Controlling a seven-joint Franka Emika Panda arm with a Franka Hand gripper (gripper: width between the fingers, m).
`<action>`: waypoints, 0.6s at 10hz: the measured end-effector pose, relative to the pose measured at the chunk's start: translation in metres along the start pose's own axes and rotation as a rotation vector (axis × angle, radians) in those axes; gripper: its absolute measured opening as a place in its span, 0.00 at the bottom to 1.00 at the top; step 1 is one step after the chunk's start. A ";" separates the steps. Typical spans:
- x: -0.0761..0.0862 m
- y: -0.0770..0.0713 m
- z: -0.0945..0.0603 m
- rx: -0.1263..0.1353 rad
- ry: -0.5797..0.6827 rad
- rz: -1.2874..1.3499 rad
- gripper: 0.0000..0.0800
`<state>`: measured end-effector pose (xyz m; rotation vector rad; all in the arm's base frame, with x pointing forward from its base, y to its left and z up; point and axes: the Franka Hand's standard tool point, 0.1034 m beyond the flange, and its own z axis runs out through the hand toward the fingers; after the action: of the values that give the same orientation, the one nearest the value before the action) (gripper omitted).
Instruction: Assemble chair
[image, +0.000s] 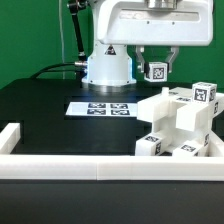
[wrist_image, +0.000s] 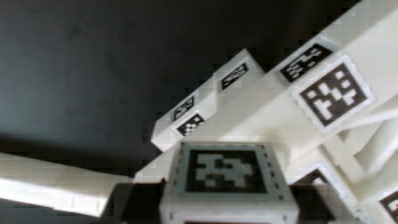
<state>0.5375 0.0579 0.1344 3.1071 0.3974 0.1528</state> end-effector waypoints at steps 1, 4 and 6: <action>0.000 -0.005 0.001 0.002 -0.002 0.000 0.36; -0.001 -0.008 0.004 0.002 -0.007 -0.002 0.36; -0.001 -0.007 0.008 -0.001 -0.013 -0.002 0.36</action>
Offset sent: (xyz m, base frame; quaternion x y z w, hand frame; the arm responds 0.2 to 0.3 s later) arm 0.0001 0.0065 -0.0031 0.0068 -0.0024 0.0014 1.0000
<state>0.5354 0.0649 0.1259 3.1048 0.4008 0.1324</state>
